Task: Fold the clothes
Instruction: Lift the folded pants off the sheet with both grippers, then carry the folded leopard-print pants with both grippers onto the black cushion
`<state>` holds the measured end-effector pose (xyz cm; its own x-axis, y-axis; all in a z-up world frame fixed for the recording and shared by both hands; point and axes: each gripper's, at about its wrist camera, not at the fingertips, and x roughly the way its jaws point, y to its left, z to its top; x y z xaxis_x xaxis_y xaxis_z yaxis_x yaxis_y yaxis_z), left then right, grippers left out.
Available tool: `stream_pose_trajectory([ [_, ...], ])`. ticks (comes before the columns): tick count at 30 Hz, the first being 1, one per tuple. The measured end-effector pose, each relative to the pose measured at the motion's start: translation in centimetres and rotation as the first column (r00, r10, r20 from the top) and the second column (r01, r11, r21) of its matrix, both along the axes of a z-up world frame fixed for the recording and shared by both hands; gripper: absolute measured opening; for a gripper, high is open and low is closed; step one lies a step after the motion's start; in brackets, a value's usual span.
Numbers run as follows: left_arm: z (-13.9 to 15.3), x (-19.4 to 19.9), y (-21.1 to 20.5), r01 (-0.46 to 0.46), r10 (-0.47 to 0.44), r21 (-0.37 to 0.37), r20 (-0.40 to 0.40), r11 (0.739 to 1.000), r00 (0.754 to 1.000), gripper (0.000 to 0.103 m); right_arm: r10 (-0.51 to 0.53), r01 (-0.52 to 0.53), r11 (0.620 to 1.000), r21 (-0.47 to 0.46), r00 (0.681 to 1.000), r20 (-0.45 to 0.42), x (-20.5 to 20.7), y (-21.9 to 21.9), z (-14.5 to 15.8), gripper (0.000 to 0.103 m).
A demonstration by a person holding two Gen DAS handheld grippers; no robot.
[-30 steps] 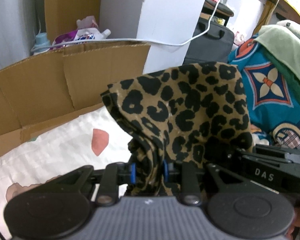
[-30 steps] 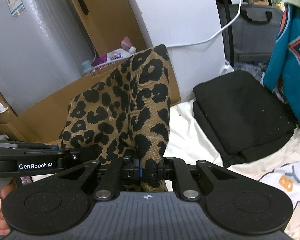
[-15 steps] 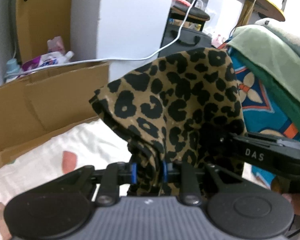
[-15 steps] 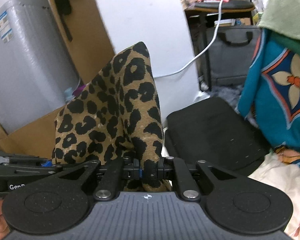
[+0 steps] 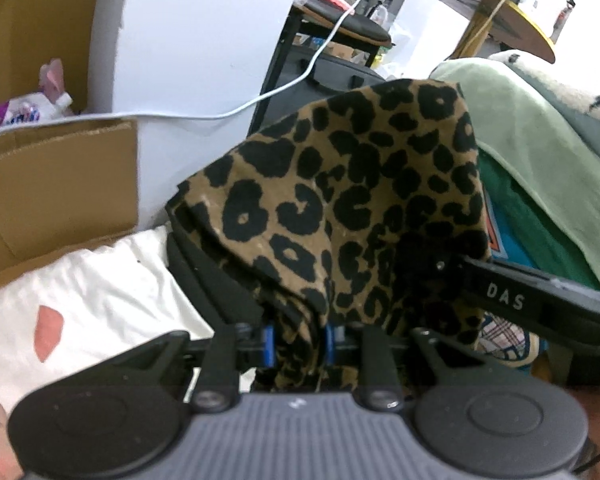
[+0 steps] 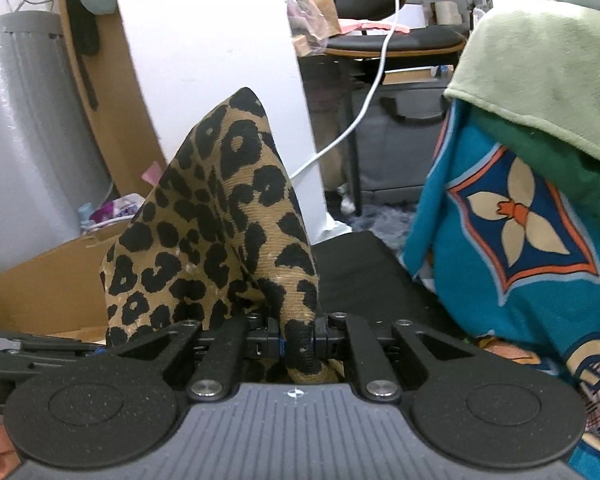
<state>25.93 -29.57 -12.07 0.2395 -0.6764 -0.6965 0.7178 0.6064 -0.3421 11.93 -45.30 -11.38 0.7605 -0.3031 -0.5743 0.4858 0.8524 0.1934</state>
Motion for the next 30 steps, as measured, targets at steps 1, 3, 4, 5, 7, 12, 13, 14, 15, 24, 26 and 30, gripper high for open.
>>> stream_pose_trajectory([
  [1,-0.2,0.1,-0.3,-0.006,0.006,-0.003,-0.007,1.0,1.0,0.024,-0.003,0.003,1.0,0.0,1.0,-0.004,0.1,-0.4,-0.2,0.008],
  [3,-0.7,0.4,-1.0,-0.018,0.018,-0.009,-0.02,1.0,1.0,0.024,-0.009,0.009,1.0,0.001,1.0,-0.009,0.5,-1.3,-0.7,0.008],
  [4,-1.0,0.6,-1.3,-0.023,0.023,-0.013,-0.027,1.0,0.999,0.024,-0.011,0.011,1.0,0.003,1.0,-0.011,0.8,-1.8,-0.9,0.008],
  [5,-1.3,0.8,-1.6,-0.029,0.028,-0.016,-0.037,0.999,0.999,0.024,-0.013,0.013,1.0,0.005,1.0,-0.012,1.1,-2.1,-1.2,0.008],
  [7,-2.0,1.6,-2.2,-0.042,0.041,-0.018,-0.055,0.999,0.998,0.024,-0.016,0.017,1.0,0.012,1.0,-0.018,1.9,-3.0,-1.8,0.008],
  [12,-4.0,3.4,-3.7,-0.076,0.075,-0.009,-0.074,0.997,0.994,0.024,-0.011,0.012,1.0,0.021,0.999,-0.042,4.1,-4.4,-3.6,0.008],
  [13,-4.4,3.7,-3.8,-0.081,0.08,-0.008,-0.079,0.997,0.994,0.024,-0.011,0.012,1.0,0.023,0.999,-0.046,4.6,-4.7,-3.9,0.008],
  [14,-4.8,3.9,-3.8,-0.086,0.085,-0.008,-0.084,0.996,0.993,0.024,-0.012,0.013,1.0,0.027,0.999,-0.049,5.1,-5.1,-4.3,0.008],
  [15,-5.1,4.1,-3.8,-0.092,0.091,-0.008,-0.09,0.996,0.992,0.024,-0.012,0.014,0.999,0.031,0.999,-0.052,5.6,-5.4,-4.6,0.008],
  [24,-8.5,8.2,-5.3,-0.105,0.102,-0.015,-0.146,0.994,0.984,0.024,0.02,-0.017,0.999,0.031,0.994,-0.107,10.6,-7.4,-7.1,0.008],
  [26,-9.3,9.2,-5.4,-0.109,0.104,-0.022,-0.161,0.994,0.981,0.024,0.028,-0.025,0.999,0.027,0.993,-0.117,11.8,-7.7,-7.7,0.008],
  [30,-10.4,10.8,-5.4,-0.112,0.102,-0.052,-0.171,0.992,0.98,0.023,0.026,-0.023,0.999,0.029,0.992,-0.126,13.6,-8.2,-8.7,0.008],
])
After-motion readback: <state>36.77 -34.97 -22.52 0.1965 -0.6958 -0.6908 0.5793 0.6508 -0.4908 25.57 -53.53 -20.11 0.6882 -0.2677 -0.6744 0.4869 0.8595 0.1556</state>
